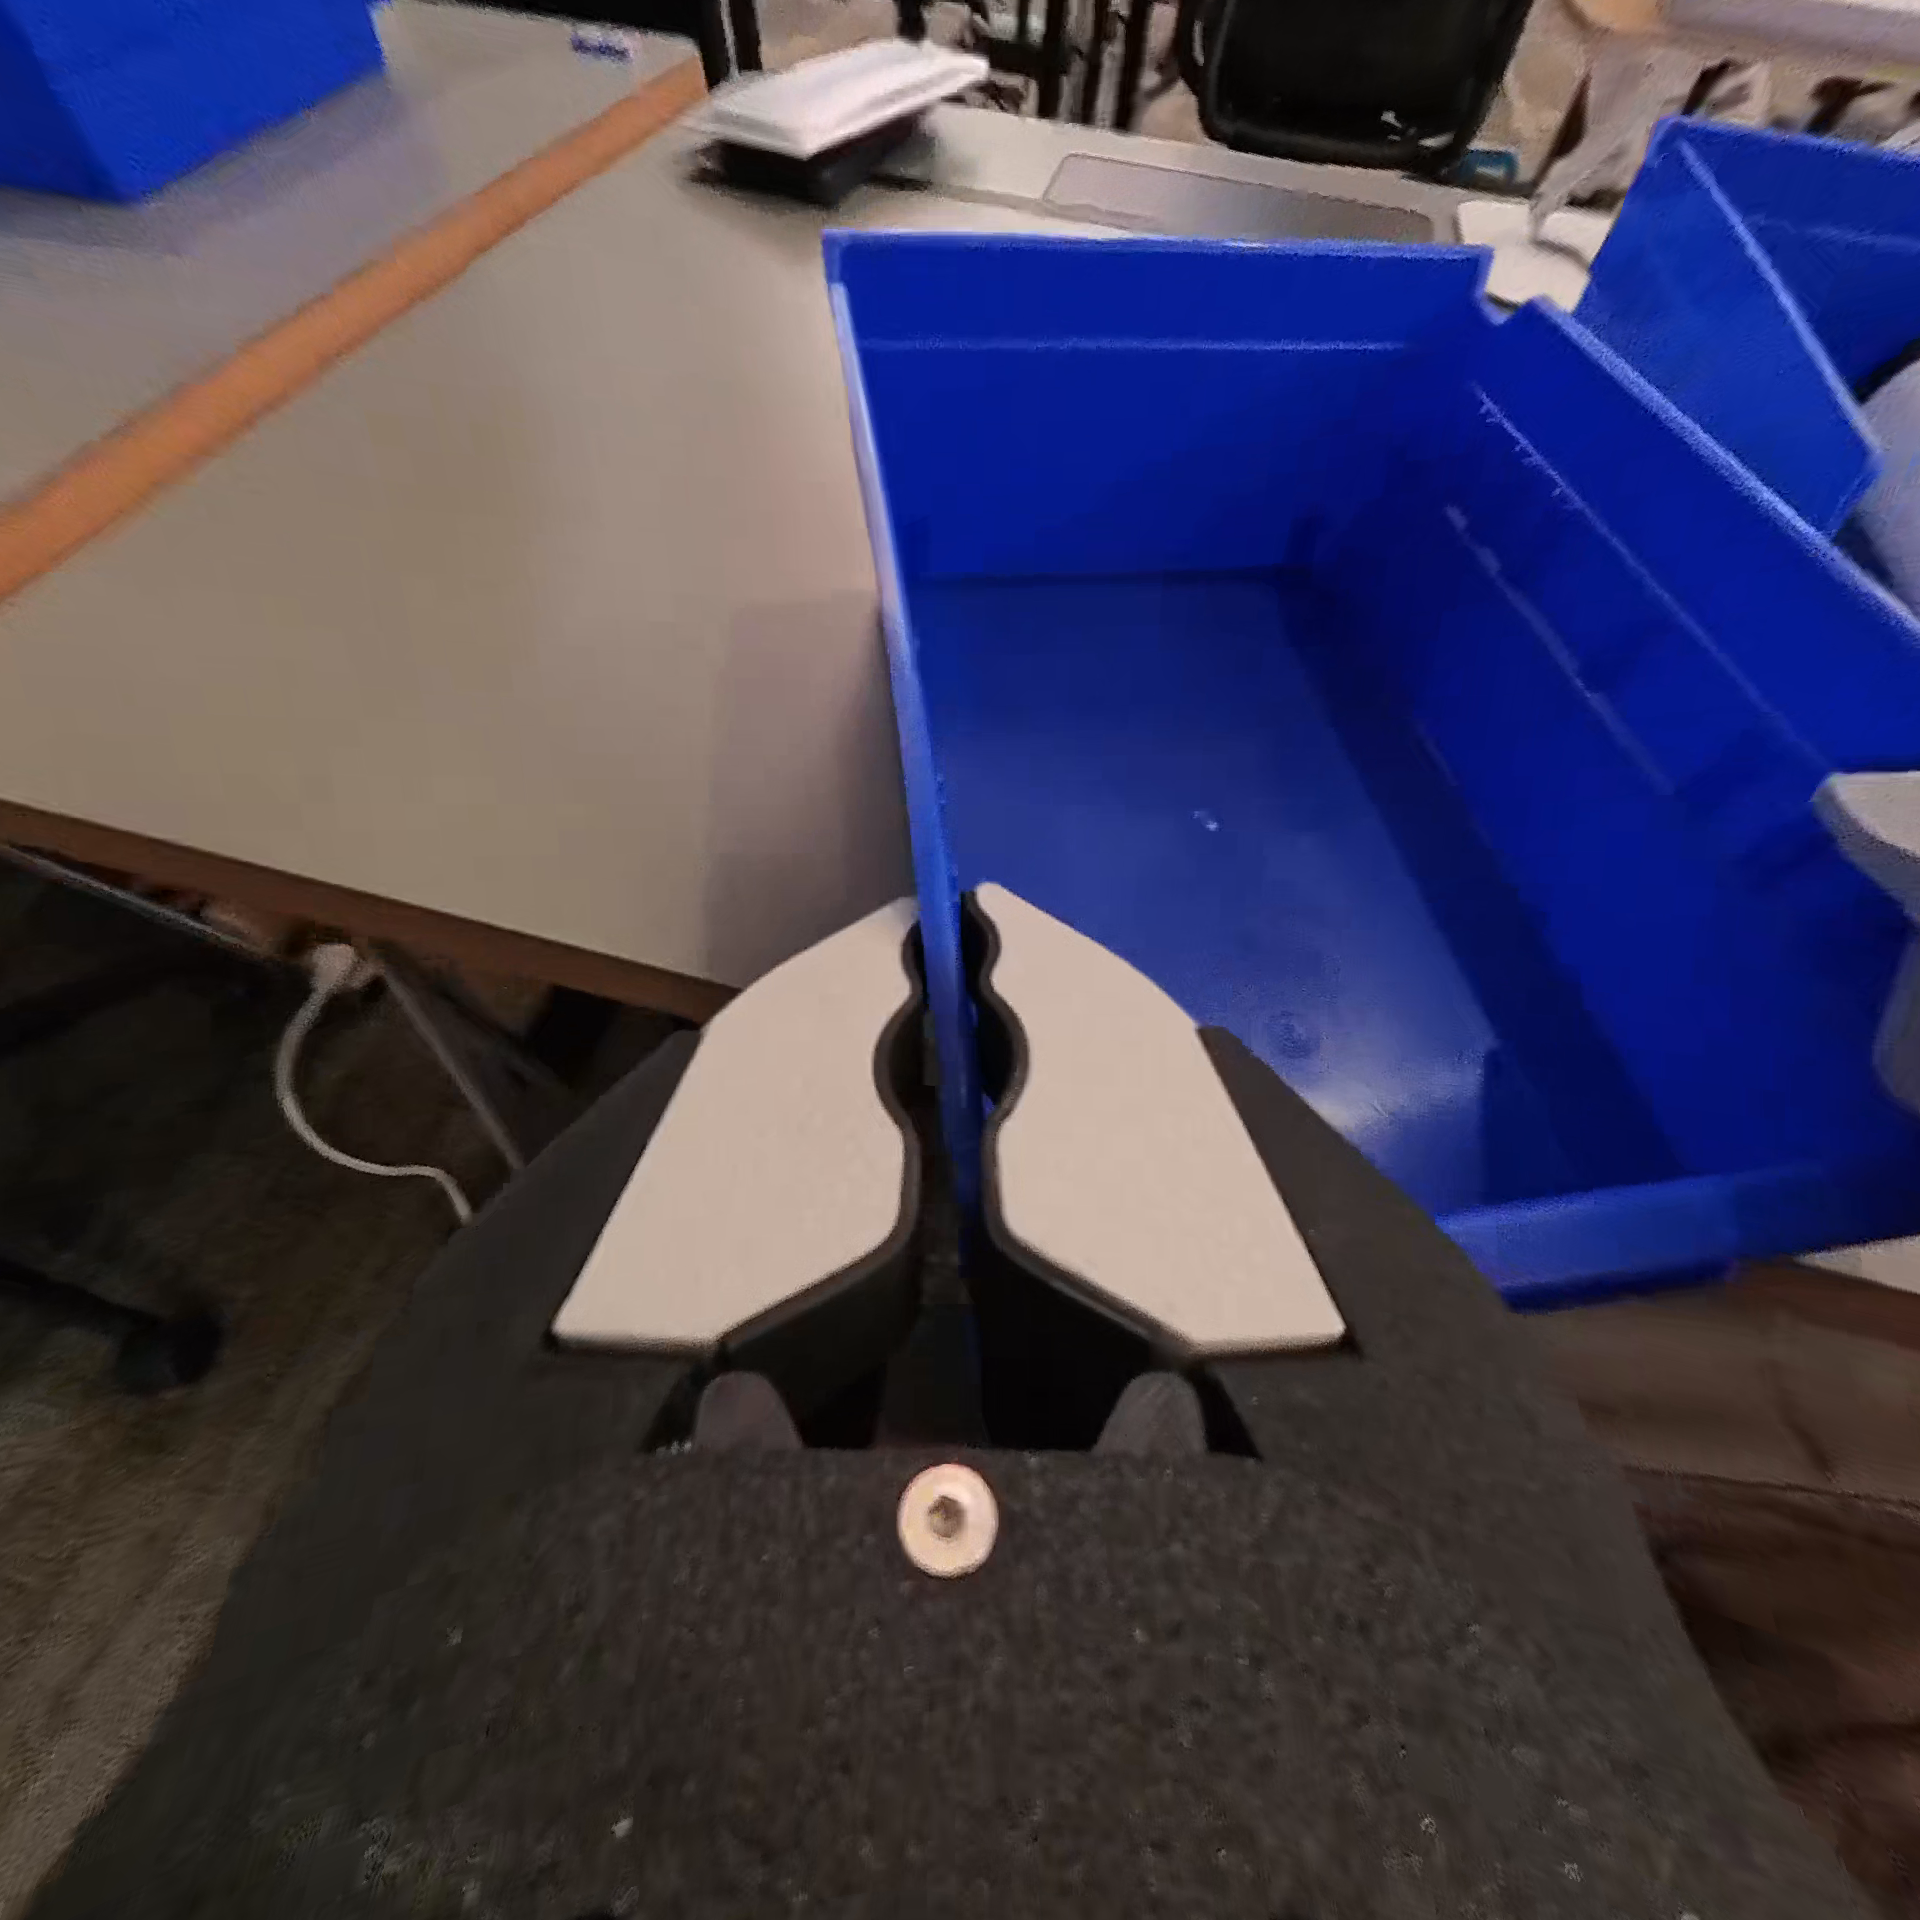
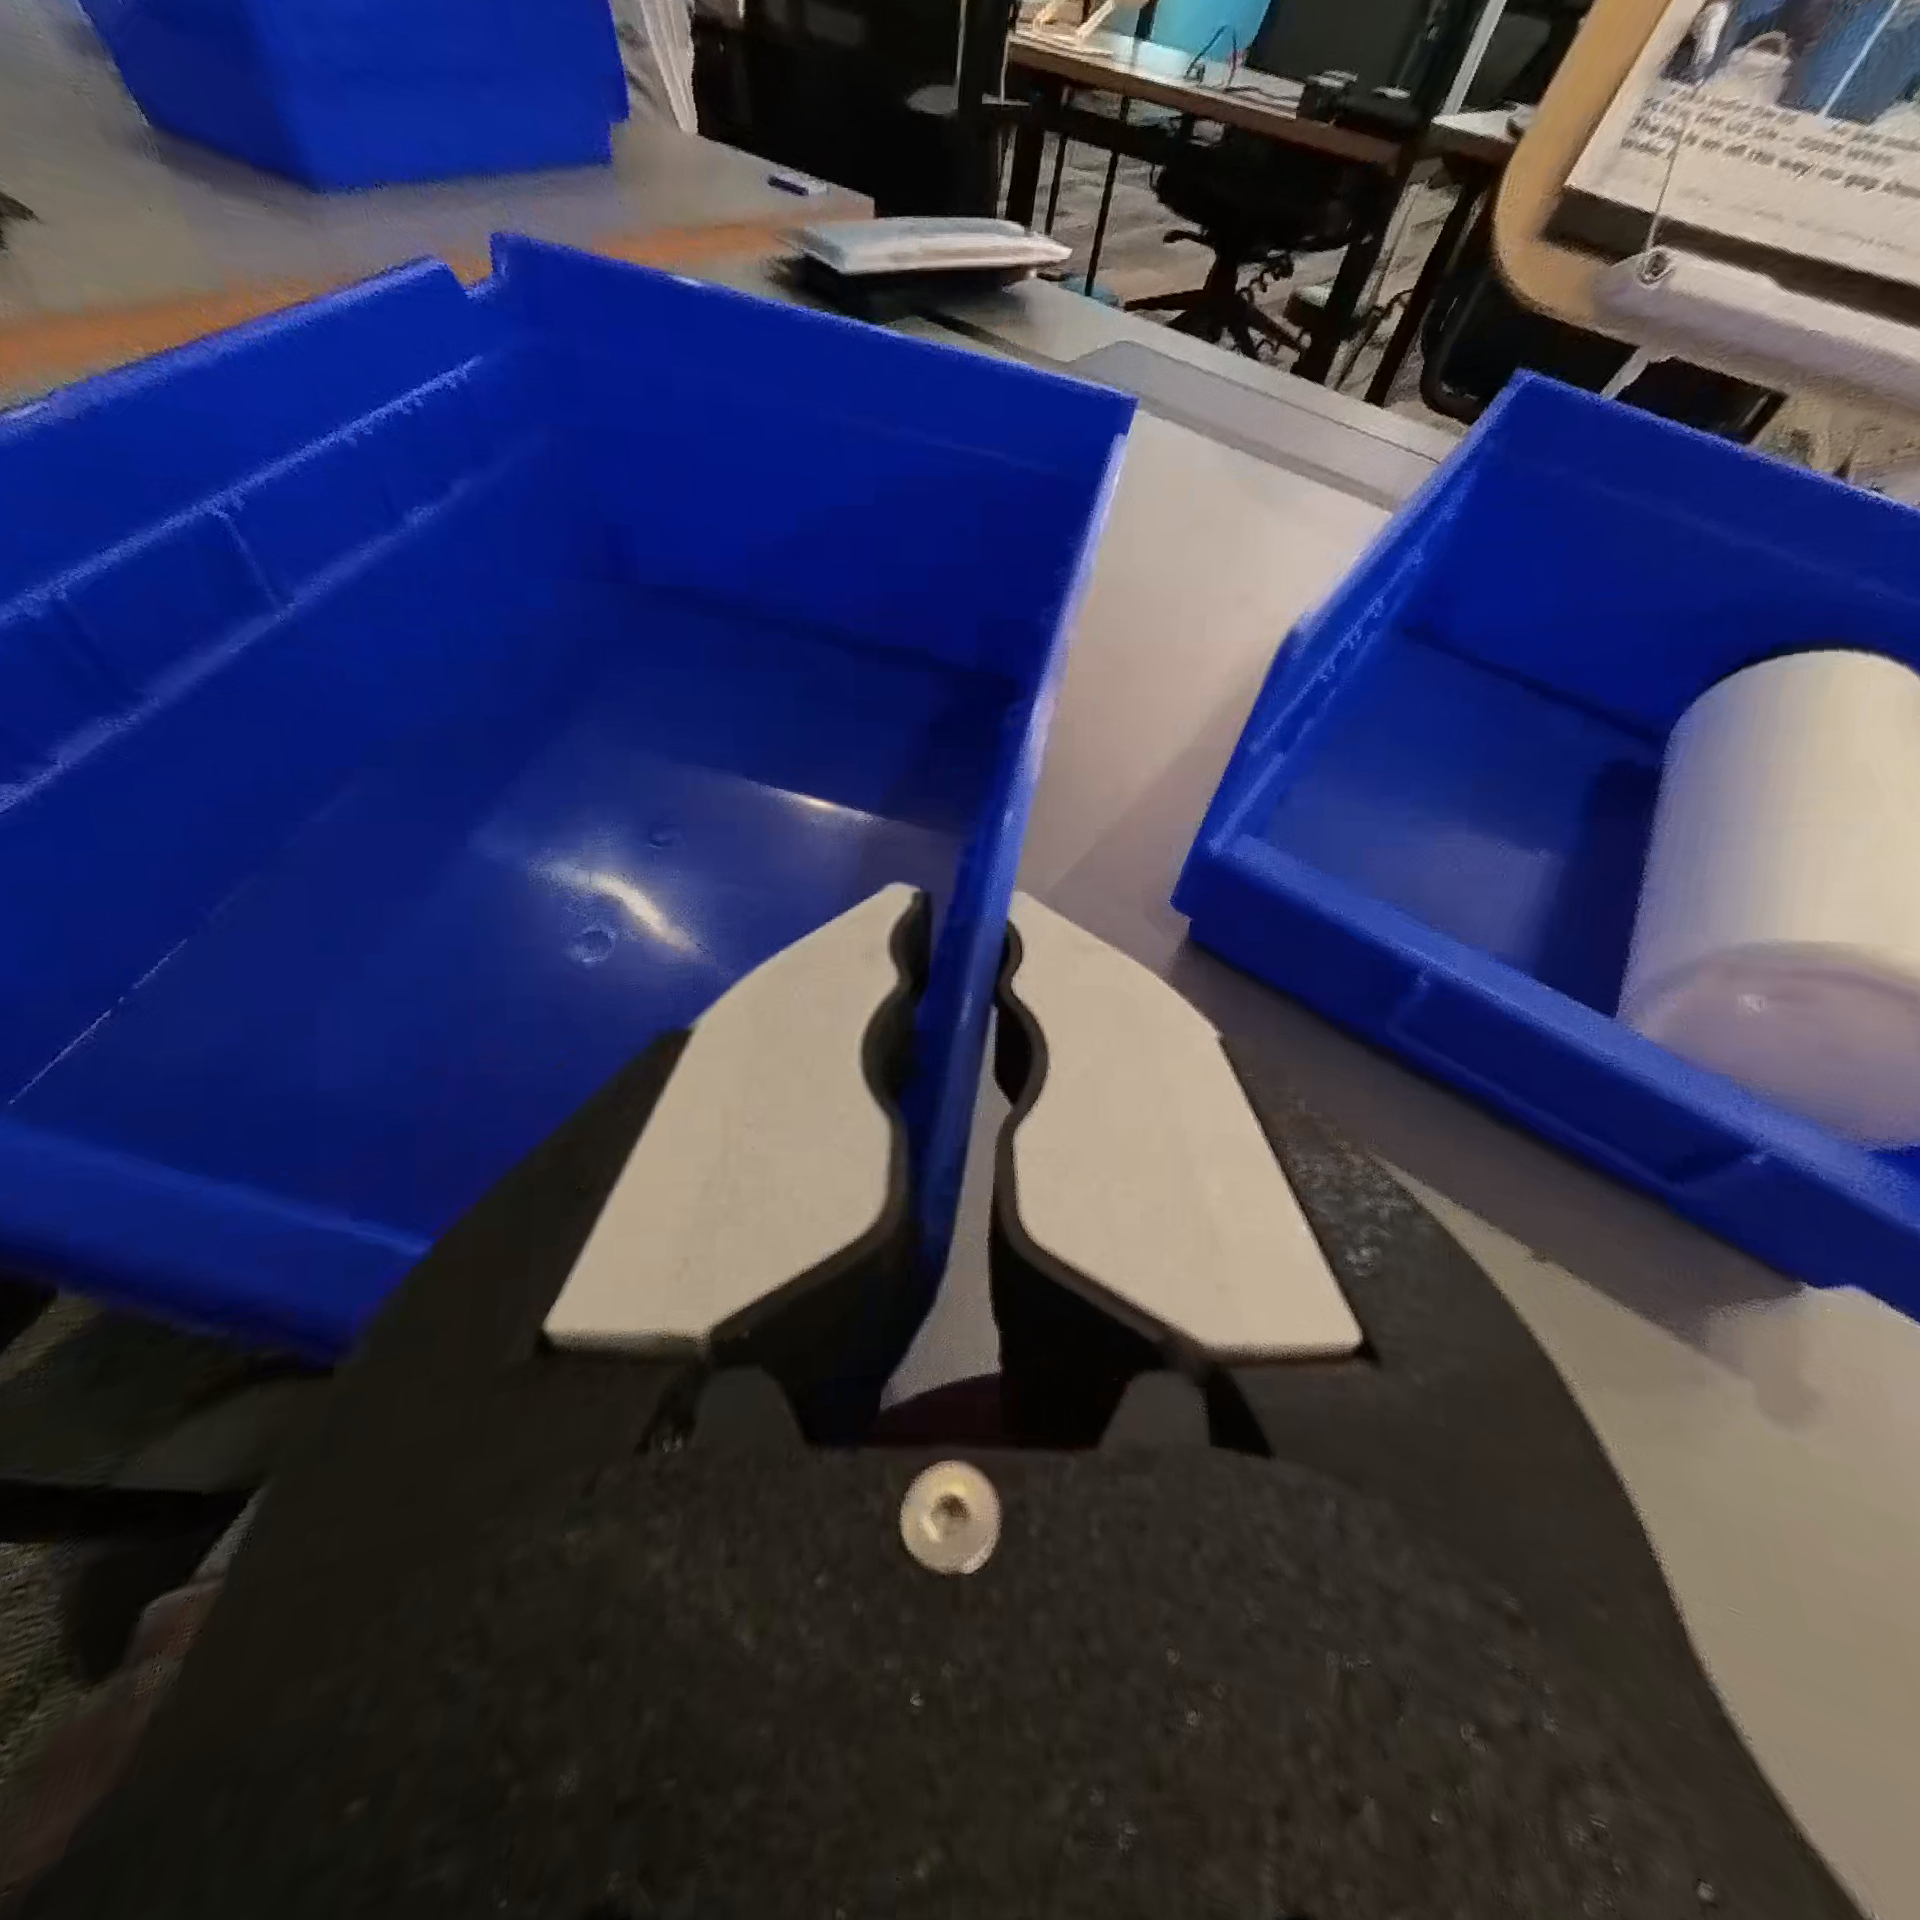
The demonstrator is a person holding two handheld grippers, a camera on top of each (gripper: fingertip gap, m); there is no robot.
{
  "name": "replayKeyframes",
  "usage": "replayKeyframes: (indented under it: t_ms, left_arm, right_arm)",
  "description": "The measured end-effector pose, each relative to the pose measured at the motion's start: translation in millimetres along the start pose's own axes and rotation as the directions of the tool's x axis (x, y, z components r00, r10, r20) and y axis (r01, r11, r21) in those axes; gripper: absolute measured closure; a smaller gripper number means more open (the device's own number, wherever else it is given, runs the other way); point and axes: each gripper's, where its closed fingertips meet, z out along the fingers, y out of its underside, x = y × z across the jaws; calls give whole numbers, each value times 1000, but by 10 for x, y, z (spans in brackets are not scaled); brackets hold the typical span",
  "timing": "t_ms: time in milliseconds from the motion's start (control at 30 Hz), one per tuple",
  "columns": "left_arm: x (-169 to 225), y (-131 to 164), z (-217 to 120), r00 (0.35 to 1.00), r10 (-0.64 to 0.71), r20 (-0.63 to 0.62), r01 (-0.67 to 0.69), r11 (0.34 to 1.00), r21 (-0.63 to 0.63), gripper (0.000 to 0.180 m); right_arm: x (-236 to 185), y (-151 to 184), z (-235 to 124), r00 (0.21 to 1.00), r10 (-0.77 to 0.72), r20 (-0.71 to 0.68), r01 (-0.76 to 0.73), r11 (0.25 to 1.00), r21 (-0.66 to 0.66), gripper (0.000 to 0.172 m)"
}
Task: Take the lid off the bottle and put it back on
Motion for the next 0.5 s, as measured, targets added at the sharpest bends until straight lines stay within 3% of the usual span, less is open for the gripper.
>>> replayKeyframes:
  t_ms: [100, 233, 367, 500]
  left_arm:
    - [137, -238, -175, 998, 57, 22, -58, 994, 93, 178]
    - [624, -975, -335, 988, 152, -3, -145, 949, 279, 177]
    - [1580, -1771, -357, 959, 267, -92, -201, 873, 444, 176]
    - [2864, -2167, -155, 895, 388, -221, -242, 838, 489, 175]
  right_arm:
    - [106, -154, -135, 1000, 6, -12, -5, 997, 72, 164]
    - [639, -782, -433, 994, 11, -112, 18, 966, 259, 167]
    - [1636, -1375, -923, 952, 66, -299, 62, 914, 401, 167]
    - [2849, -1492, -1456, 861, 182, -474, 57, 893, 446, 168]
